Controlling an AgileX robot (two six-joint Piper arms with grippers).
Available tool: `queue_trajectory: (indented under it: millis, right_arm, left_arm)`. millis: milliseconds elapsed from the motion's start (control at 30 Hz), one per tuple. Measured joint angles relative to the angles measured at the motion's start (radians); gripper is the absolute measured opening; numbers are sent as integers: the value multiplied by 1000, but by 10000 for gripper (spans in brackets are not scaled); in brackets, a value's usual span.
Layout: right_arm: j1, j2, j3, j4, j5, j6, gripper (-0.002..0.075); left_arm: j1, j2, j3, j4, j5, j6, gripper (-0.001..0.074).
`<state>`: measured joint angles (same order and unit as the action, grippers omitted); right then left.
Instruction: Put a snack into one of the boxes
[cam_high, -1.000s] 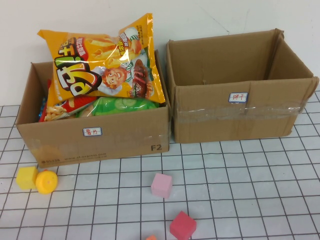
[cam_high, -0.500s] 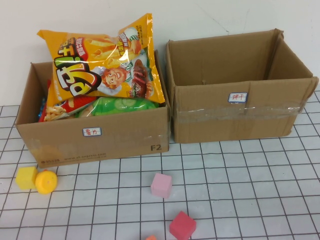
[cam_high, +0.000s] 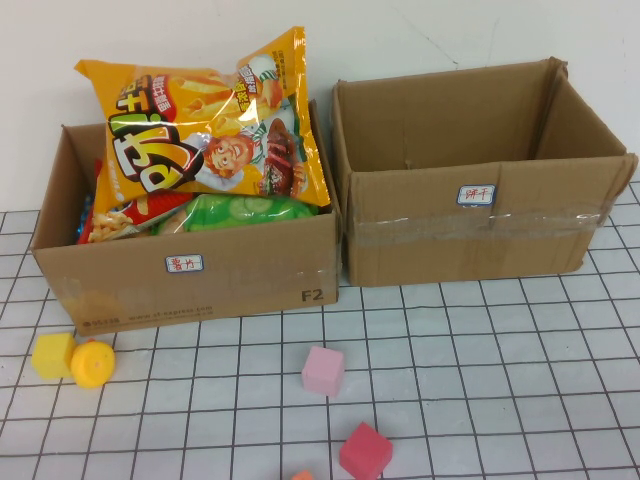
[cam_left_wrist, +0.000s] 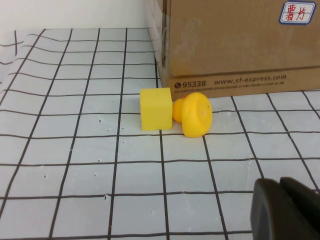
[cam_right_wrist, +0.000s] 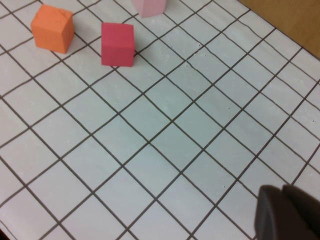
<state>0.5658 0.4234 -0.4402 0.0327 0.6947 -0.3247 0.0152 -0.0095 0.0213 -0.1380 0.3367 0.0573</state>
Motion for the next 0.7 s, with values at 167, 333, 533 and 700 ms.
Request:
queue_trajectory:
  millis: [167, 333, 533, 700]
  right_arm:
    - [0, 0, 0, 0, 0, 0, -1]
    - [0, 0, 0, 0, 0, 0, -1]
    - [-69, -69, 5, 0, -25, -38, -1]
    - [-245, -183, 99, -11, -242, -76, -1]
  left_arm:
    - [0, 0, 0, 0, 0, 0, -1]
    - [0, 0, 0, 0, 0, -3, -1]
    - [0, 0, 0, 0, 0, -8, -1]
    - [0, 0, 0, 0, 0, -8, -1]
